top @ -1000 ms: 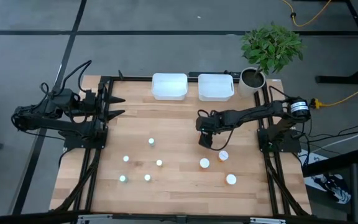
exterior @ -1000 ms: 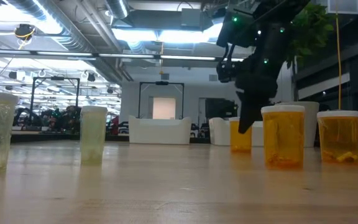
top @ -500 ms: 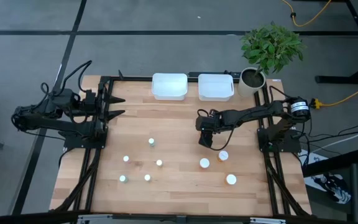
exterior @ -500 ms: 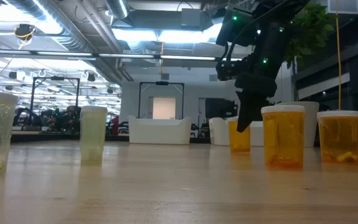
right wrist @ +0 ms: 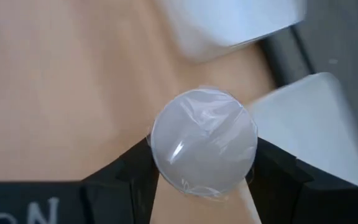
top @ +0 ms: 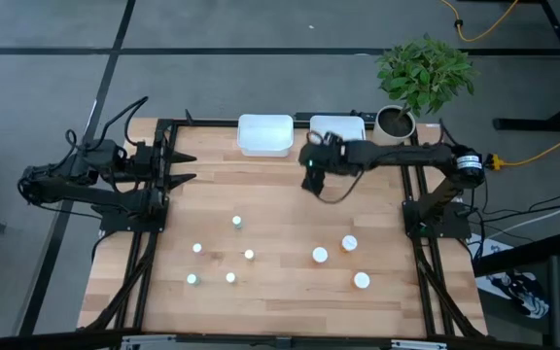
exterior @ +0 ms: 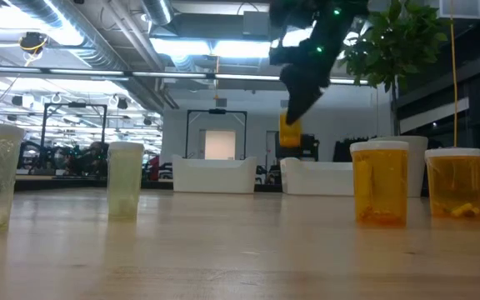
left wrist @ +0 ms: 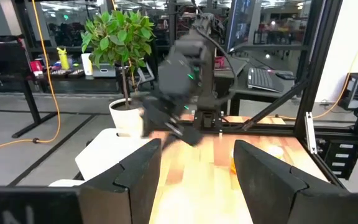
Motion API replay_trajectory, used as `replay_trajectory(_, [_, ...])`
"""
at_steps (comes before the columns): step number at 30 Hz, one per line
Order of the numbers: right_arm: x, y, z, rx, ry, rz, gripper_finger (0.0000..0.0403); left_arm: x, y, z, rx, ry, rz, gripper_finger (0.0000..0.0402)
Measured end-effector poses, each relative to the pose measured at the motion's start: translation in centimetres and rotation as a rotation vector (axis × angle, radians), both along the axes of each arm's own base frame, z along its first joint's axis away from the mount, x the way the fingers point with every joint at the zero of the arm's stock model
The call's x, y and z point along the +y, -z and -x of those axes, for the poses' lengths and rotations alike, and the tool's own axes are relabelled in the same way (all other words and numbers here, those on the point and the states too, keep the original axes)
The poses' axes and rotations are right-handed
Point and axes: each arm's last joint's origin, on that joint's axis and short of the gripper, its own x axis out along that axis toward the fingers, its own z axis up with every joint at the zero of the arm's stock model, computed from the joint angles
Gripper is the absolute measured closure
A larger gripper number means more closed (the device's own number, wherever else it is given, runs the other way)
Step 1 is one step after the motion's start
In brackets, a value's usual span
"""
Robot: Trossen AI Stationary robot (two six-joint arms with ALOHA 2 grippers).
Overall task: Pick and place medicine bottles into bin by pill shape (circle, oval)
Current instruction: Put the orange capsule bottle into the right white bin
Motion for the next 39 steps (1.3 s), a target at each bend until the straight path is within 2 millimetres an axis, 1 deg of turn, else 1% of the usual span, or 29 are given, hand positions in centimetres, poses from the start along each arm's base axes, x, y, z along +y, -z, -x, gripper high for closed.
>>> replay_trajectory(4, [-3.7,-1.8,0.7,-0.02,0.089,0.017,0.0201,0.0,0.0,0.0,0.0,0.0,0.0,0.0207])
replay_trajectory(7, [-6.9,-2.0,2.0,-0.041,0.171,-0.032,0.0202,0.0,0.0,0.0,0.0,0.0,0.001,0.0207])
replay_trajectory(9, [-9.1,-1.5,3.0,-0.086,0.225,-0.104,0.0202,0.0,0.0,0.0,0.0,0.0,0.002,0.0207])
replay_trajectory(11, [-11.0,-0.6,4.1,-0.119,0.292,-0.135,0.0202,0.0,0.0,0.0,0.0,0.0,0.002,0.0207])
replay_trajectory(14, [-12.9,0.5,5.4,-0.153,0.388,-0.131,0.0202,0.0,0.0,0.0,0.0,0.0,0.002,0.0207])
replay_trajectory(16, [-13.4,1.2,5.7,-0.187,0.409,-0.138,0.0202,0.0,0.0,0.0,0.0,0.0,0.001,0.0207])
replay_trajectory(20, [-13.6,2.5,5.8,-0.224,0.399,-0.147,0.0202,0.0,0.0,0.0,0.0,0.0,0.002,0.0207])
replay_trajectory(25, [-13.4,3.8,6.3,-0.197,0.437,-0.155,0.0202,0.0,0.0,0.0,0.0,0.0,0.003,0.0207])
replay_trajectory(34, [-14.5,6.0,8.7,-0.162,0.595,-0.169,0.0201,0.0,0.0,0.0,0.0,0.0,0.002,0.0207])
replay_trajectory(39, [-15.3,7.0,10.0,-0.16,0.649,-0.172,0.0201,0.0,0.0,0.0,0.0,0.0,0.001,0.0207])
